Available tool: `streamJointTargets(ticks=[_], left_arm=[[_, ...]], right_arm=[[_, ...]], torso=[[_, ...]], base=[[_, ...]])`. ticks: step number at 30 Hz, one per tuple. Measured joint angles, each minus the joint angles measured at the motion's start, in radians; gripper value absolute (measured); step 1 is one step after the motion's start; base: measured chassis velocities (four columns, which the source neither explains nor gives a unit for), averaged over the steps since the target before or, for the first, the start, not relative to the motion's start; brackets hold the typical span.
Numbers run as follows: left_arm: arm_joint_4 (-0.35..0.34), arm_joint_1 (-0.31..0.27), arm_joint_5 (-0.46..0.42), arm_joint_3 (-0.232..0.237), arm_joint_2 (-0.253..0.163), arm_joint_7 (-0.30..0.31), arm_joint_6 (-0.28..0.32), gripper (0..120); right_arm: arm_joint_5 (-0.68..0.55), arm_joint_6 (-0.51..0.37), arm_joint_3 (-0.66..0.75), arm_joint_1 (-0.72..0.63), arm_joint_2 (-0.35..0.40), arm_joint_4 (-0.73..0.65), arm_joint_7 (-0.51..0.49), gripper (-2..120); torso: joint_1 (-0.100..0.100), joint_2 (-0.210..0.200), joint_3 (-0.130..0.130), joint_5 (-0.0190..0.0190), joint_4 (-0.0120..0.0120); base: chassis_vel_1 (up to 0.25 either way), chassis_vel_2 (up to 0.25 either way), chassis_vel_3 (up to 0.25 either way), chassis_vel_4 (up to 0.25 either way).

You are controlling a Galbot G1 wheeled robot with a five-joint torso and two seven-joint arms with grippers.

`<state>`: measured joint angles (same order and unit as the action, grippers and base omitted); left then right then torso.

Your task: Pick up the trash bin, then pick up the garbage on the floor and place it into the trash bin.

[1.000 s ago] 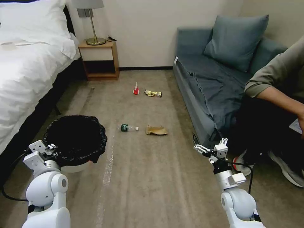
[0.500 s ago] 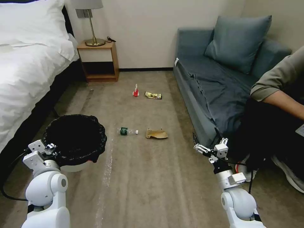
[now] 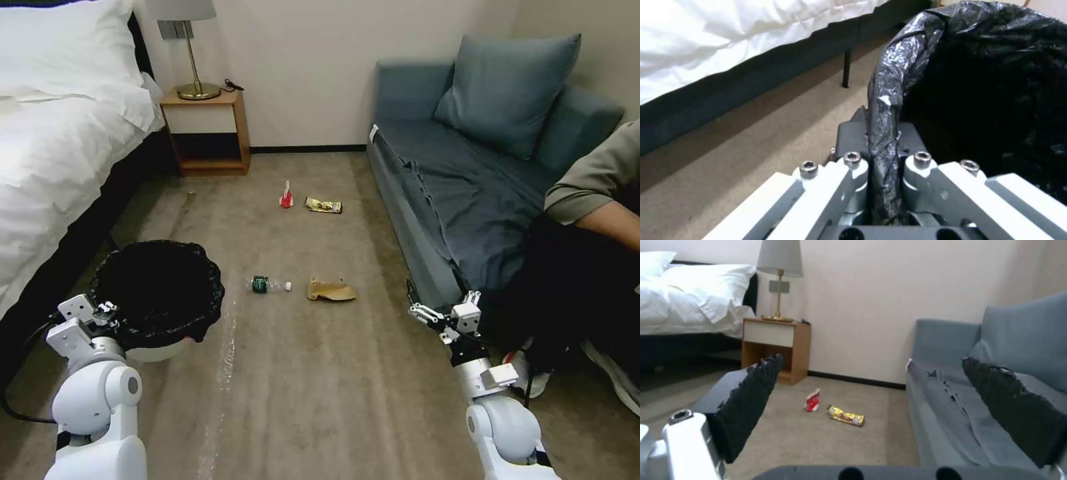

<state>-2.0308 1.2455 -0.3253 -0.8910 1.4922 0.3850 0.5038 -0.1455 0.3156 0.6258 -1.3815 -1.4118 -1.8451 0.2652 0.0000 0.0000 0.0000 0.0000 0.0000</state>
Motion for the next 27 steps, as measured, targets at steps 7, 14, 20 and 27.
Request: streamJointTargets(ticks=[7,14,20,27], left_arm=[[-0.001,-0.001,0.001,-0.005,0.001,0.000,-0.001,4],[-0.001,-0.001,0.001,-0.007,0.001,0.000,-0.003,4],[-0.002,-0.001,0.004,-0.009,-0.001,-0.002,-0.003,4],[-0.002,-0.005,0.009,-0.010,-0.001,-0.004,-0.003,4]], right_arm=[[-0.004,0.000,0.007,0.003,0.000,0.001,0.006,100],[-0.004,-0.001,0.006,0.004,0.000,0.001,0.009,100],[-0.005,-0.004,0.004,0.009,0.001,0.001,0.009,100],[-0.006,-0.004,0.004,0.008,0.004,0.004,0.010,100]], torso=[[0.000,0.000,0.000,0.0000,-0.0001],[0.000,0.000,0.000,0.0001,0.0000],[0.000,0.000,0.000,0.0000,0.0000],[0.000,0.000,0.000,0.0001,0.0000]], base=[[-0.095,0.071,0.088,-0.087],[-0.082,0.087,0.095,-0.084],[-0.094,0.096,0.094,-0.099],[-0.104,0.103,0.101,-0.096]])
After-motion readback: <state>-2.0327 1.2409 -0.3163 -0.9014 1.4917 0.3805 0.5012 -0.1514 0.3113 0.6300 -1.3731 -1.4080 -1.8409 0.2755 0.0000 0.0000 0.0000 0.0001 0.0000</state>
